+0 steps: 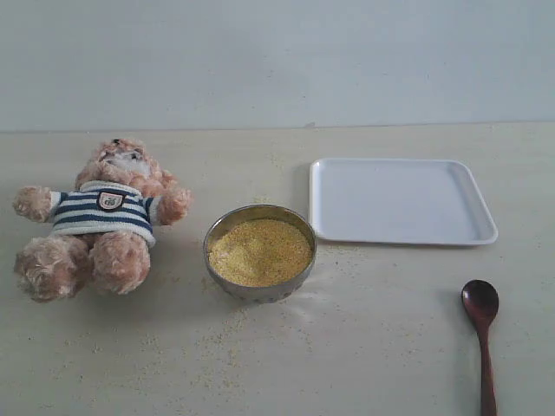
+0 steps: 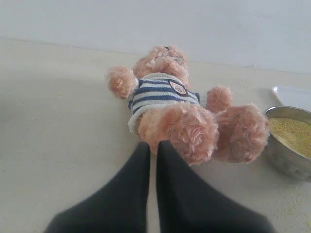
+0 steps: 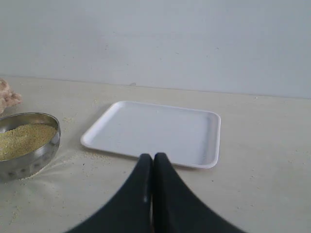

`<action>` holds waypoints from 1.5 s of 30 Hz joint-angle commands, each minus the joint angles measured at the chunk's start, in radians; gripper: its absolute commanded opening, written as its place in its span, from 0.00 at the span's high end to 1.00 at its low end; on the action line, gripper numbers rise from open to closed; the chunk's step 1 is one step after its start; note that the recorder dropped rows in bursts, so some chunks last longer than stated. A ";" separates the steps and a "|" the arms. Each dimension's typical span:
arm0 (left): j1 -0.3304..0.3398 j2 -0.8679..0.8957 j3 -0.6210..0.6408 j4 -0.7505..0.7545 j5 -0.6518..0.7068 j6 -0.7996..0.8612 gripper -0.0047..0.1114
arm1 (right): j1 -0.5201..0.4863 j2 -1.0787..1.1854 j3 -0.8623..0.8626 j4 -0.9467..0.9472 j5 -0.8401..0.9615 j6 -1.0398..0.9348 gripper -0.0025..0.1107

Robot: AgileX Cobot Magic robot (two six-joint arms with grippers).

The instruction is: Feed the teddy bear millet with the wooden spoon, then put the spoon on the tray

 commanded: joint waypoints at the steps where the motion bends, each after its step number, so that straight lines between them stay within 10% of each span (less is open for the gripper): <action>1: -0.006 -0.002 -0.003 0.001 -0.014 -0.002 0.92 | 0.002 -0.005 -0.001 0.002 -0.006 -0.001 0.98; 16: -0.006 -0.002 -0.003 -0.012 -0.014 -0.008 0.92 | 0.002 -0.005 -0.001 0.002 -0.006 -0.001 0.98; 32: -0.006 -0.002 -0.014 -0.769 -0.022 0.063 0.92 | 0.002 -0.005 -0.001 0.002 -0.006 -0.001 0.98; 45: -0.006 0.227 -0.247 -0.705 0.160 0.098 0.92 | 0.002 -0.005 -0.001 0.002 -0.006 -0.001 0.98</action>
